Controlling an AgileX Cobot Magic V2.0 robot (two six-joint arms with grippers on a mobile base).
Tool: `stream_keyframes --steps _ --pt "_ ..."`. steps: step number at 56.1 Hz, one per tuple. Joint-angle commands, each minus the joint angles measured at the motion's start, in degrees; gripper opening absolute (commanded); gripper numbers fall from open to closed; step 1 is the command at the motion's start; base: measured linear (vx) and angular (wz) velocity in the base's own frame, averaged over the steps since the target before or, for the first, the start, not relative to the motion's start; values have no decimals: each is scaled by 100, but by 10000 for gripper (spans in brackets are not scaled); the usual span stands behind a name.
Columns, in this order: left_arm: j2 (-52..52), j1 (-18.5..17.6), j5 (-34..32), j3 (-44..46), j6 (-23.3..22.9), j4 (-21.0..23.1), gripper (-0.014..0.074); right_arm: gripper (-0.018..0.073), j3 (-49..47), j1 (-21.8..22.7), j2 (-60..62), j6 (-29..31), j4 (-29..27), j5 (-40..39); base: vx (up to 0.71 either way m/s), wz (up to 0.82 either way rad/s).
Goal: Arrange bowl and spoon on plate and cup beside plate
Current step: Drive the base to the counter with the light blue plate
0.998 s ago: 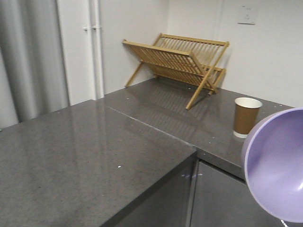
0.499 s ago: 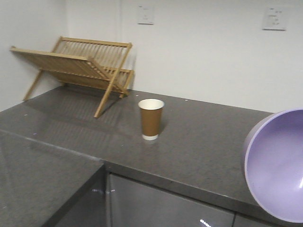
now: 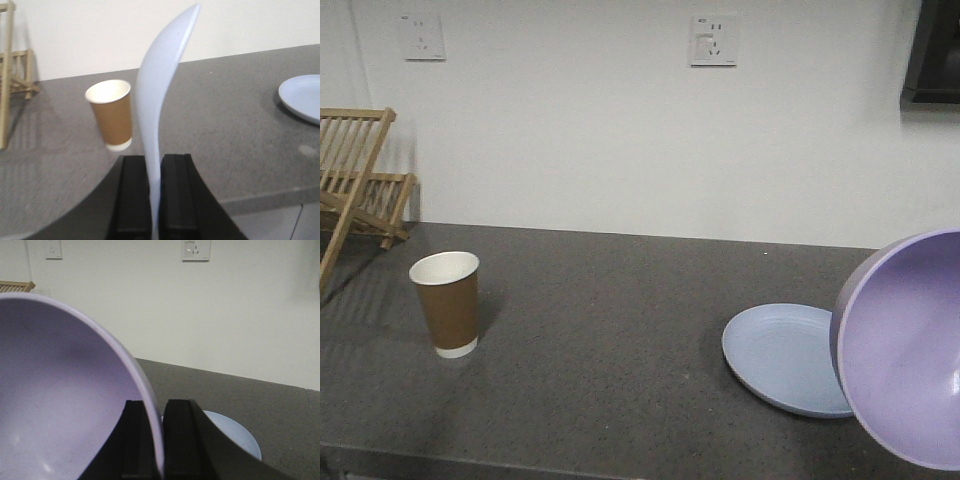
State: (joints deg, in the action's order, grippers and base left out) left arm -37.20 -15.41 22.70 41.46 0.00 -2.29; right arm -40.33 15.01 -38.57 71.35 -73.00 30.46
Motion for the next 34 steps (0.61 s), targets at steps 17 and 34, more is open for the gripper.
stream_keyframes --steps 17,34 --pt "0 -35 -476 155 0 30 -3 -8 -163 22 13 45 -274 -166 28 -18" --pt "0 -35 -476 155 0 30 -3 -8 -163 22 13 40 -274 -172 26 -8"
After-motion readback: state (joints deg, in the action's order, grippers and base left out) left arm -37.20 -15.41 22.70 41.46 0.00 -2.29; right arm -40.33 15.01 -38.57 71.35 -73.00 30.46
